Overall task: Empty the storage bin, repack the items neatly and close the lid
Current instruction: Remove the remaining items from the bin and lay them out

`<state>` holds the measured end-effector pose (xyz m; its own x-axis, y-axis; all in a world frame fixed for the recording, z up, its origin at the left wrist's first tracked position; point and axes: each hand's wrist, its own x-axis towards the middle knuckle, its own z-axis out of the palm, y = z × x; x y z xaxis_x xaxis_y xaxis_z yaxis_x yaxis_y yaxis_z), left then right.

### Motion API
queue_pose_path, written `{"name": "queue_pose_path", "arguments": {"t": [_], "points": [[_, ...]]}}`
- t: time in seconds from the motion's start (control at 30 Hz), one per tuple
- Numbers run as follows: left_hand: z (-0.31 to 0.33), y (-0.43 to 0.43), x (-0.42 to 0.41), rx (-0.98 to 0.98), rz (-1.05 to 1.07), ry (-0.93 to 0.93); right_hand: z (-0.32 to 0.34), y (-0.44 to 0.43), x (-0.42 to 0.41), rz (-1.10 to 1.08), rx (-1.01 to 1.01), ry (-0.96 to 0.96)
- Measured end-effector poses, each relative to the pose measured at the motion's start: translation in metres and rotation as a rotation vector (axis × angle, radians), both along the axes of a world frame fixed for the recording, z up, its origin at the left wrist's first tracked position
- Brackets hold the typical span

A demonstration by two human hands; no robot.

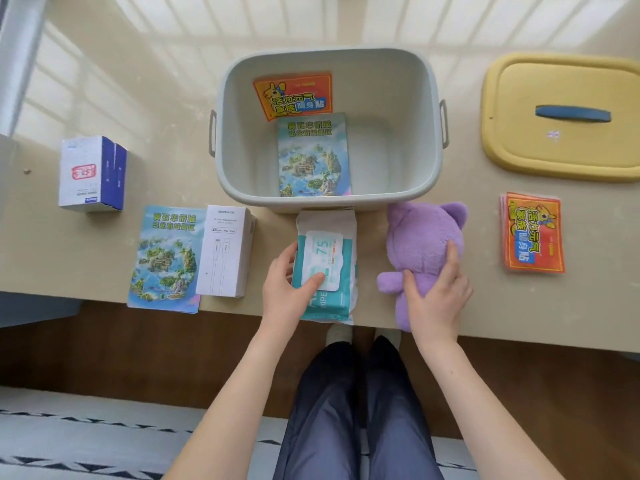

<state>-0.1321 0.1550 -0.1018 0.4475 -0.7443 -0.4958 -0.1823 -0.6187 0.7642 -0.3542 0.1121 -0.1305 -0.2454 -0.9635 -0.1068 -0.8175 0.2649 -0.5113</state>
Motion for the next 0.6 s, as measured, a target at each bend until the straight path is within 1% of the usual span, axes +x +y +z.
{"name": "queue_pose_path", "arguments": {"t": [0.1,0.17,0.27,0.37,0.5,0.6], "points": [[0.015,-0.001,0.003,0.027,-0.082,-0.077,0.017,0.0,-0.003,0.045,0.043,-0.006],[0.038,-0.002,0.003,-0.002,-0.167,-0.207,0.038,-0.003,-0.008,0.068,0.039,0.003],[0.09,0.0,0.004,-0.122,-0.281,-0.402,0.086,-0.009,-0.015,0.15,-0.033,0.04],[0.147,0.003,0.003,-0.262,-0.331,-0.558,0.142,-0.011,-0.02,0.272,-0.14,0.064],[0.213,0.01,-0.004,-0.398,-0.367,-0.665,0.211,-0.009,-0.021,0.42,-0.259,0.092],[0.25,0.02,-0.012,-0.451,-0.411,-0.736,0.244,-0.004,-0.023,0.502,-0.368,0.074]]}}
